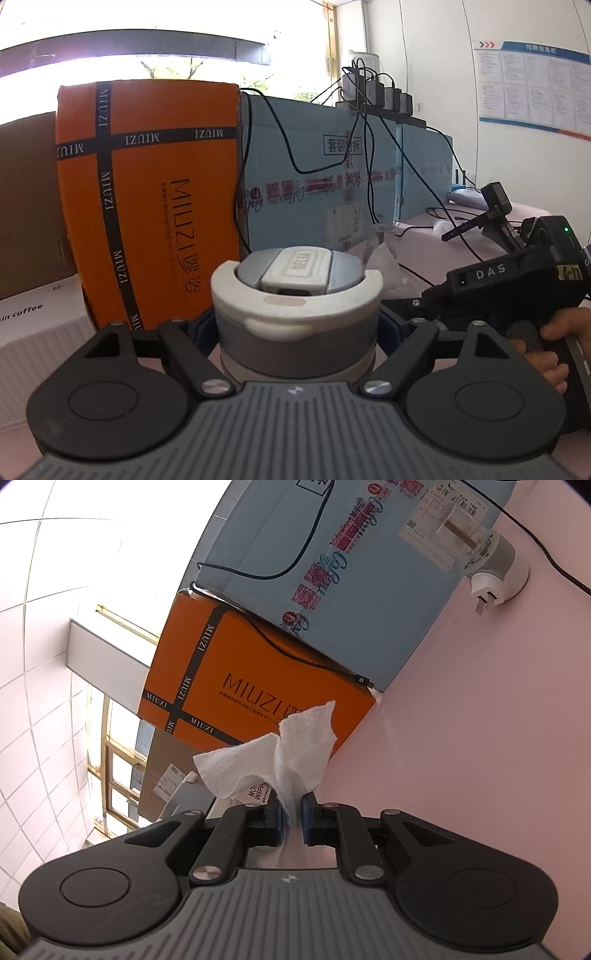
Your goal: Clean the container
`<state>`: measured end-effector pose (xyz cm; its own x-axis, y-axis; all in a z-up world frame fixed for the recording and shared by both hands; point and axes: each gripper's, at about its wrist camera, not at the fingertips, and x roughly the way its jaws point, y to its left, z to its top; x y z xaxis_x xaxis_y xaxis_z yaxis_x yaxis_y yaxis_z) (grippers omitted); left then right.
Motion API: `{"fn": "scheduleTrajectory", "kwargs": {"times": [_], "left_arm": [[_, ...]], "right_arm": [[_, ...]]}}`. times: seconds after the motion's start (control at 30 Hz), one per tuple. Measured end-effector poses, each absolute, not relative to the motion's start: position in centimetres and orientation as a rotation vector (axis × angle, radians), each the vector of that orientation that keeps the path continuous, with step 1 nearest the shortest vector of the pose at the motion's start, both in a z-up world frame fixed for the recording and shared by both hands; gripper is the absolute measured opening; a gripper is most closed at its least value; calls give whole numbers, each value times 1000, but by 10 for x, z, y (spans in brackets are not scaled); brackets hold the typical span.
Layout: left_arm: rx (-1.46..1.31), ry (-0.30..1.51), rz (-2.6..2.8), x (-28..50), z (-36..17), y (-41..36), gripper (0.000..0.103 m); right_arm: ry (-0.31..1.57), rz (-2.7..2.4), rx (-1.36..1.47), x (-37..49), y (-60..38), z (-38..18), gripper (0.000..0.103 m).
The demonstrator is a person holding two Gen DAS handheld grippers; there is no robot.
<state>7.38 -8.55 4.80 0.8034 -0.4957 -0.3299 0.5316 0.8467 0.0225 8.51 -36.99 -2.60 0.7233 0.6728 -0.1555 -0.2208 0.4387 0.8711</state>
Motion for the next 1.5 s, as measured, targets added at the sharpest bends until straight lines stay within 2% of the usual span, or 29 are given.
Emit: {"fn": "scheduleTrajectory", "kwargs": {"times": [0.07, 0.17, 0.2, 0.4, 0.63, 0.77, 0.87, 0.97, 1.07, 1.13, 1.23, 1.5], "left_arm": [[115, 308, -537, 72, 48, -88, 81], [129, 261, -491, 59, 49, -95, 102], [136, 241, -475, 53, 49, -97, 103], [158, 154, -377, 18, 55, -102, 103], [5, 153, -294, 10, 65, -84, 103], [13, 158, -310, 10, 62, -89, 103], [10, 174, -306, 14, 60, -92, 103], [10, 168, -302, 15, 60, -94, 103], [0, 161, -303, 16, 61, -95, 96], [-1, 170, -313, 19, 61, -97, 85], [34, 171, -285, 20, 59, -101, 76], [33, 160, -275, 20, 55, -100, 76]], "right_arm": [[532, 587, 961, 85, -369, -26, 11], [523, 588, 962, 84, -370, -25, 11], [521, 587, 962, 84, -370, -25, 11], [464, 626, 1017, 78, -375, -12, 11], [380, 720, 1315, 78, -378, -9, 11], [353, 705, 1430, 80, -376, -16, 11], [422, 668, 1379, 81, -370, -21, 11], [470, 636, 1209, 77, -361, -17, 11], [477, 629, 992, 72, -348, -4, 11], [470, 633, 857, 66, -337, 5, 11], [448, 631, 744, 58, -328, 10, 11], [477, 578, 632, 59, -318, 5, 11]]}}
